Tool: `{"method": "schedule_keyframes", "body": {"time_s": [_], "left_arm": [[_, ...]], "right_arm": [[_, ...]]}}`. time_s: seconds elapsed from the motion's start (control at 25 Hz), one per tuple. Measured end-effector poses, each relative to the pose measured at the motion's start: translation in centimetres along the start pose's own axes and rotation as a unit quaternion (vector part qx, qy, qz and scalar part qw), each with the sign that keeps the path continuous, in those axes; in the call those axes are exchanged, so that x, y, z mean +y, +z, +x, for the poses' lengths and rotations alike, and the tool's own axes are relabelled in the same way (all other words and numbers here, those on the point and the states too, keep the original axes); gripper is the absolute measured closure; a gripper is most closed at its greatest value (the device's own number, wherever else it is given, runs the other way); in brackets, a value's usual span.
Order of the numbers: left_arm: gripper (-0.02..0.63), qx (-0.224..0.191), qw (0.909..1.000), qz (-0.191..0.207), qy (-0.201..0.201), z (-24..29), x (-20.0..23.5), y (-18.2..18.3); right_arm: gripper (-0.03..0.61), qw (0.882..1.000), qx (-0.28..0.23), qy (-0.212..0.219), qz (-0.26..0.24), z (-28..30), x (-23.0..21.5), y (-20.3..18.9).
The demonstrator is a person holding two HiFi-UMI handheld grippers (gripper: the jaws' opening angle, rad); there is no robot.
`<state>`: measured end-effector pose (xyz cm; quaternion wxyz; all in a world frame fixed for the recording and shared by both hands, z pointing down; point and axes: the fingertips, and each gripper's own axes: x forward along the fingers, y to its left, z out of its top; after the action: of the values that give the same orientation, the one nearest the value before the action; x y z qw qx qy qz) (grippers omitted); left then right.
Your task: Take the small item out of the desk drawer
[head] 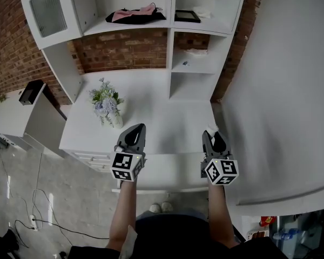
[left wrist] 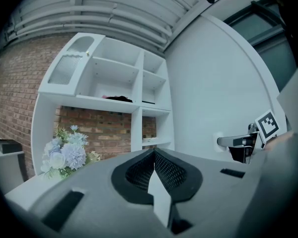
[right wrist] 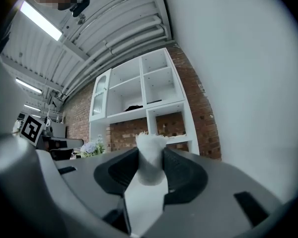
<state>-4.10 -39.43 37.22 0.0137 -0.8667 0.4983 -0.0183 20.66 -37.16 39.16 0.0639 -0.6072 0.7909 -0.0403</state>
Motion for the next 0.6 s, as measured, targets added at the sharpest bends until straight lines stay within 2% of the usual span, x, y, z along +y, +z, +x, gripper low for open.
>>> {"method": "schedule_keyframes", "body": {"time_s": [0.6], "left_arm": [[0.606, 0.004, 1.0000, -0.007, 0.005, -0.6, 0.3, -0.4]], "right_arm": [[0.426, 0.999, 0.009, 0.032, -0.032, 0.9, 2.8, 0.3]]}}
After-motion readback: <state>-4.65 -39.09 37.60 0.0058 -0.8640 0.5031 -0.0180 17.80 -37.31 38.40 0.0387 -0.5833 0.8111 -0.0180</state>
